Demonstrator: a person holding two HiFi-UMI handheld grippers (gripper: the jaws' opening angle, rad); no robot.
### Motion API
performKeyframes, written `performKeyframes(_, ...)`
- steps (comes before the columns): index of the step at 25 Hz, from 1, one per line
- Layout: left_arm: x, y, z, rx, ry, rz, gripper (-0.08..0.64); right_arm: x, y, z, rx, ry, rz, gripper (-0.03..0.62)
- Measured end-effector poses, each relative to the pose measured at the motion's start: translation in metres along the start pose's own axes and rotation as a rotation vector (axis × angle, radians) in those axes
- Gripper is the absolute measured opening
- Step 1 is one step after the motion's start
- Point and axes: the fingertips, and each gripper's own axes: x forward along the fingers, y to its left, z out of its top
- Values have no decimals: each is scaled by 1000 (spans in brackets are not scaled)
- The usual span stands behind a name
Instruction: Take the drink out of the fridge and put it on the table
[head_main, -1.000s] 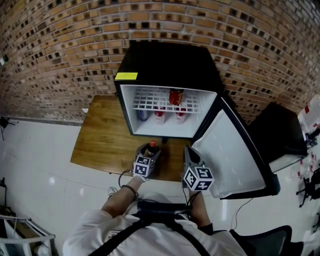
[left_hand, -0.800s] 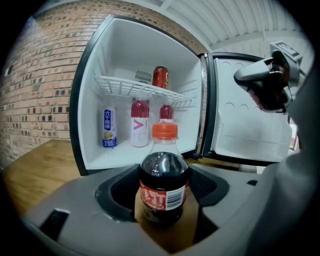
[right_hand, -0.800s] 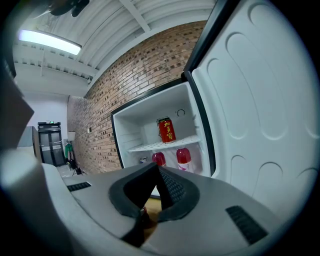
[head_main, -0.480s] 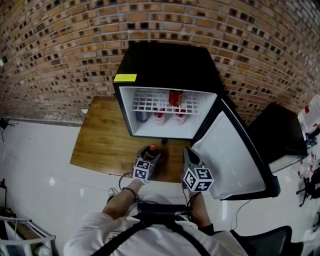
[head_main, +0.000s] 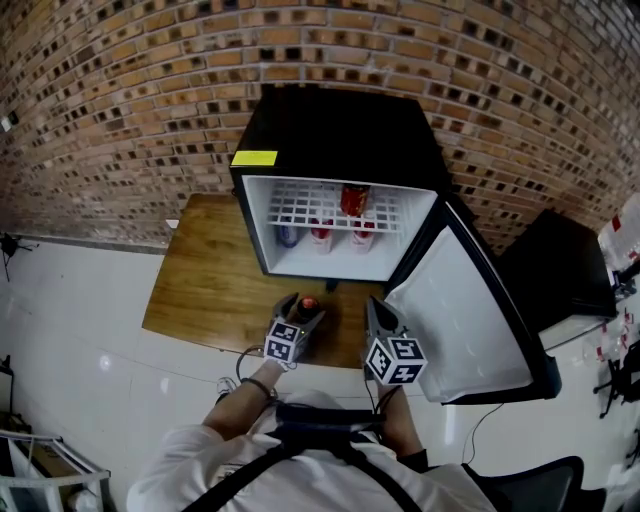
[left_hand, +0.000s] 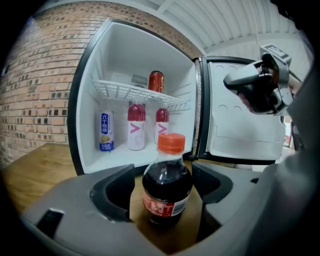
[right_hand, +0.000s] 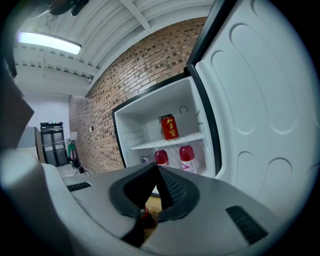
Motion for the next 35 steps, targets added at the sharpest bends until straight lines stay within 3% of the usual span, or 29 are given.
performKeyframes(10, -63, 6, 83, -59, -215, 2, 359, 7, 9, -1, -14, 12, 27, 14)
performKeyframes(14, -91, 11, 118, -81, -278, 32, 182, 8, 17, -2, -23, 19, 45, 15)
performKeyframes(17, -102, 21, 132, -100, -275, 101, 6, 9, 20, -3, -28, 22, 49, 15)
performKeyframes(20, -106, 26, 138, -121, -249, 129, 5, 8, 22, -5, -27, 26, 46, 15)
performKeyframes(35, -100, 17, 153, -149, -193, 94, 5, 6, 18, -7, -44, 30, 23, 14)
